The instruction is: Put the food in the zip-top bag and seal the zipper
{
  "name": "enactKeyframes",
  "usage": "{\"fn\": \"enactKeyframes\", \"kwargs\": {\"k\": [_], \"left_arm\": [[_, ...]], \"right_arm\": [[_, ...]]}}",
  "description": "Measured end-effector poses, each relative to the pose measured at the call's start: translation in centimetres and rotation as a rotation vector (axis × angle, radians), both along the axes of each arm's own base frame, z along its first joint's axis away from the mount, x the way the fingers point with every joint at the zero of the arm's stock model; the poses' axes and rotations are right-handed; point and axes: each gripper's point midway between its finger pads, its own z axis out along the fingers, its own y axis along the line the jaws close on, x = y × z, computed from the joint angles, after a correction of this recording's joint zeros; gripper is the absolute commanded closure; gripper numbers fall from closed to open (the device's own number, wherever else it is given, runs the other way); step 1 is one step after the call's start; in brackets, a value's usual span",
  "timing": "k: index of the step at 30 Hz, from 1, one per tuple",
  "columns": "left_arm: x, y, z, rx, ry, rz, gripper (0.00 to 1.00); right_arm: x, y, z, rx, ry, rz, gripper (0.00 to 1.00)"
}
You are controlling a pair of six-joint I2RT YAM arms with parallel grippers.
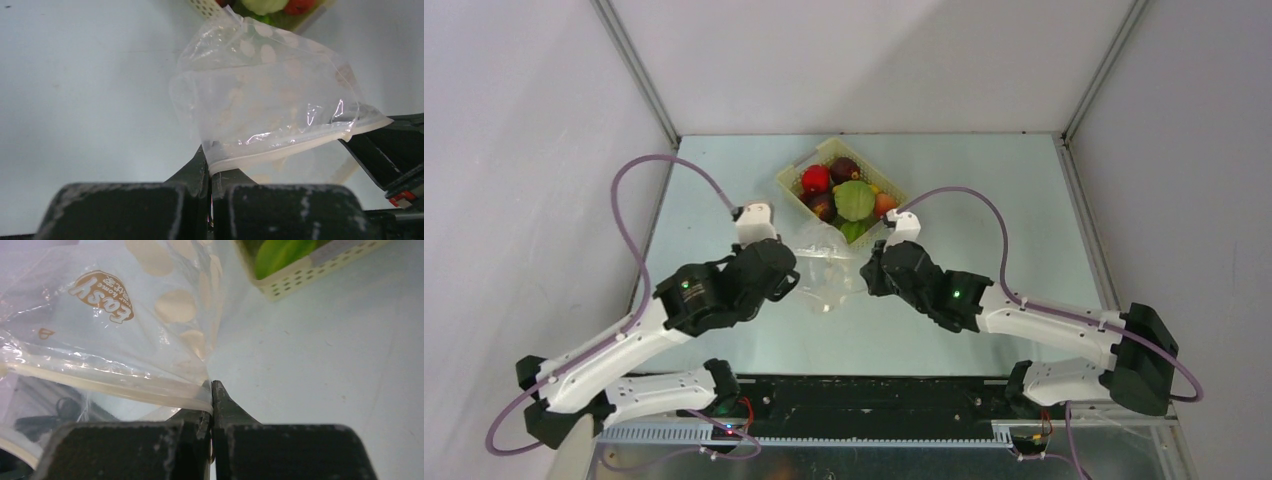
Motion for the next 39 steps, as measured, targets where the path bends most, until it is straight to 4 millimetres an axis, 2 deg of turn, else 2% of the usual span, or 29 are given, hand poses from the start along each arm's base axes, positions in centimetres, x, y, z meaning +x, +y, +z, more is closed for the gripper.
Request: {"fn": "enactKeyframes", "kwargs": {"k": [7, 13, 15, 16, 17, 19, 20, 23, 26, 29, 34, 37, 39], "left_arm": [[-1.4, 4.1, 0.8, -0.011, -0.014, 0.099, 1.0], [-1.8, 6.1, 1.4, -0.013, -0.036, 0.135, 1.0], [-1.6, 6.5, 1.3, 0.017, -0.037, 0.145, 1.0], [-1.5, 6.6, 1.2, 0.039, -0.035, 0.151, 1.0], [-1.4, 6.9, 1.2, 0.057, -0.032, 0.161, 1.0], [-1.0, 7.2, 1.1, 0.1, -0.024, 0.186, 1.0], [-0.8, 7.3, 1.0, 0.12, -0.017, 0.198, 1.0], [-0.3, 7.7, 0.2, 0.167, 0.01, 0.228, 1.0], [0.3, 8.2, -0.5, 0.211, 0.036, 0.255, 1.0], [0.6, 9.2, -0.6, 0.233, 0.051, 0.285, 1.0], [1.1, 11.2, 0.5, 0.293, 0.057, 0.347, 1.0], [1.5, 12.7, 1.9, 0.328, 0.046, 0.41, 1.0], [1.5, 13.9, 2.4, 0.361, 0.046, 0.455, 1.0]], "right_arm": [[-0.6, 3.0, 1.2, 0.076, -0.001, 0.105, 0.96], [-1.5, 5.8, 0.4, 0.092, 0.001, 0.242, 0.85], [-1.8, 6.5, -0.2, 0.083, 0.007, 0.291, 0.71], [-1.9, 7.0, -0.4, 0.074, 0.01, 0.318, 0.54], [-2.0, 7.4, -0.6, 0.068, 0.01, 0.347, 0.41], [-2.2, 7.8, -0.4, 0.066, 0.003, 0.398, 0.26], [-2.2, 7.9, -0.2, 0.067, -0.003, 0.42, 0.23], [-2.1, 8.1, 0.9, 0.083, -0.04, 0.482, 0.04], [-1.7, 7.5, 2.2, 0.101, -0.074, 0.512, 0.01], [-0.4, 6.3, 3.6, 0.126, -0.1, 0.5, 0.01], [4.8, 2.5, 4.7, 0.151, -0.111, 0.363, 0.01], [8.3, -0.1, 4.1, 0.123, -0.113, 0.23, 0.01], [9.9, -0.9, 3.3, 0.092, -0.109, 0.162, 0.01]]}}
